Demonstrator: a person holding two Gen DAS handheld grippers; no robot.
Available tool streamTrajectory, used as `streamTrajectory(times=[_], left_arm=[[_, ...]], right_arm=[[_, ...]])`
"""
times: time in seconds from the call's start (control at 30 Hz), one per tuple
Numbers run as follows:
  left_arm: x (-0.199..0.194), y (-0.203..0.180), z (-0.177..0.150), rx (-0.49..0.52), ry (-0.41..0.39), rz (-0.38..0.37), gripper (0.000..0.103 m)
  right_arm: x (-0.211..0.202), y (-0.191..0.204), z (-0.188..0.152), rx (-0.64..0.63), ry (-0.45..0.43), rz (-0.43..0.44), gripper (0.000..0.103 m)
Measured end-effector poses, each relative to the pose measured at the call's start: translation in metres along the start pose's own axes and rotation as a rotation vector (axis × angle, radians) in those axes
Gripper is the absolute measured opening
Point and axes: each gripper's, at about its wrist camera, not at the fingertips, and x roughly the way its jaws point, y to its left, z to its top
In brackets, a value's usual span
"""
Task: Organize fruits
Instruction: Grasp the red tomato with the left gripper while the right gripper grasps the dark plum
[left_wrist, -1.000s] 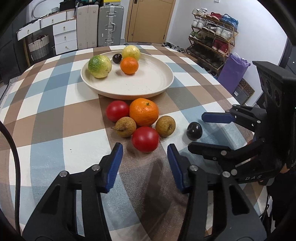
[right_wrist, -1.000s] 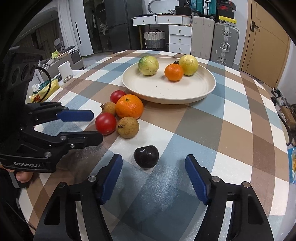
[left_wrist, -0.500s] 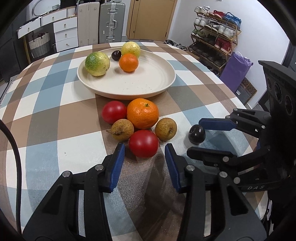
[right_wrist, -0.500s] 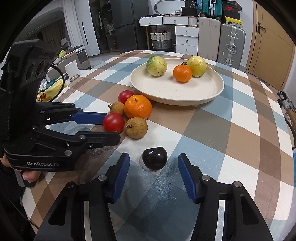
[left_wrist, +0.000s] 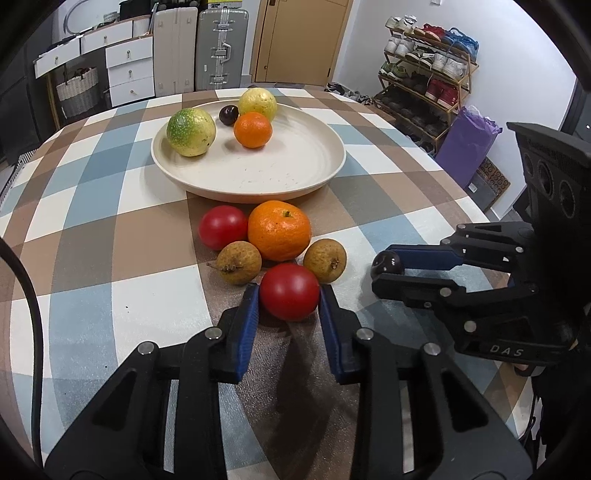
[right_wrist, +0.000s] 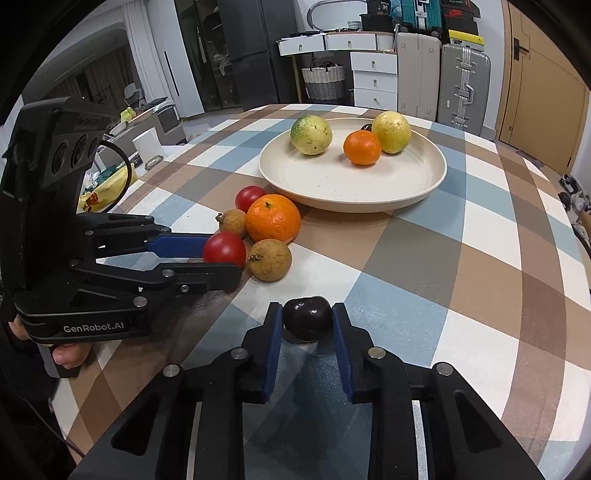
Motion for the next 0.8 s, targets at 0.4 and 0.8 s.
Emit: streamTrajectory(times=[0.4,0.8], left_arm=[[-0.026,0.003,0.008,-0.002,-0.09,0.028,0.029],[-0.049,0.011,0.037,-0.018,-0.187,0.087,0.029]], right_arm=[[-0.014,-0.004,0.007,0.019,-0.07,0.007,0.027],[-0.025,-0.008,0.028,0.049,-0.16,0.016,0.027]])
